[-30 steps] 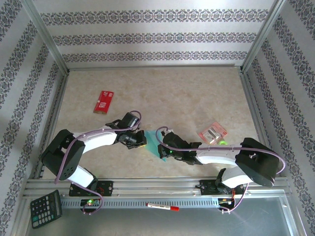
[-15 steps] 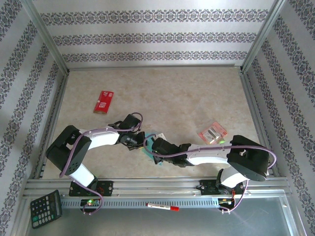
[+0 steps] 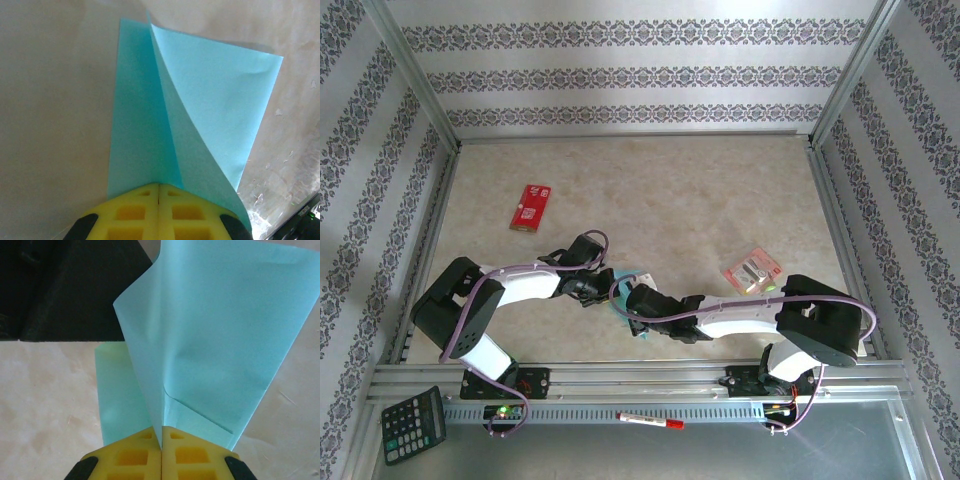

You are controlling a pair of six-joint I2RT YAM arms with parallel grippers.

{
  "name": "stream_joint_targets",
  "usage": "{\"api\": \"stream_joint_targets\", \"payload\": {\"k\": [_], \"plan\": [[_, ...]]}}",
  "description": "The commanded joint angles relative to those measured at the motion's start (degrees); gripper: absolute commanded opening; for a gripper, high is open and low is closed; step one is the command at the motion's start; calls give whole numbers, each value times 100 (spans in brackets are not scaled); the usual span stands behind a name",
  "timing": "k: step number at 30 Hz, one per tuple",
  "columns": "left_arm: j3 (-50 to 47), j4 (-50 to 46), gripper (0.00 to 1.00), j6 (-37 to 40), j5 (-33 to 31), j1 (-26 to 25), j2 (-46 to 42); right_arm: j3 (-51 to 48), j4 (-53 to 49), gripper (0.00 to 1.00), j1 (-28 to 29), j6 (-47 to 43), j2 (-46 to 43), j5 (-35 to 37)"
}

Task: Fold a paper plane with a square sheet of paper (pick it up from the middle)
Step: Fourth fold the wing at the center of the table.

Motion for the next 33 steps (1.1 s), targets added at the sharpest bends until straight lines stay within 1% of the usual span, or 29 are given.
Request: {"api": "stream_joint_targets", "payload": {"k": [1,5,11,15,22,27,29,33], "plan": [[-190,-329,0,-113,-509,-24,-23,-241,387,7,-23,336,15,-133],[-185,-399,3,-134,-557,-24,-154,-426,637,8,-77,485,-5,-190],[-173,-455,7,-169,-622,-15,-362,-1013,1644,8,-405,863,-83,-595],[-99,-520,8,-165,-578,-17,-406,-1138,1945,7,-444,1006,-74,-662],[72,-722,11,-65,-539,-15,-709,-1298,2161,7,-520,1145,-122,-700],[73,-162,14,-101,-86,-44,-921,-1336,2289,6,-564,1207,-31,-795],[143,135,14,-175,179,-65,-805,-1358,2327,6,-573,1231,-18,-791],[387,389,12,-218,515,-200,-475,-1366,2321,5,-581,1250,-23,-796]]}}
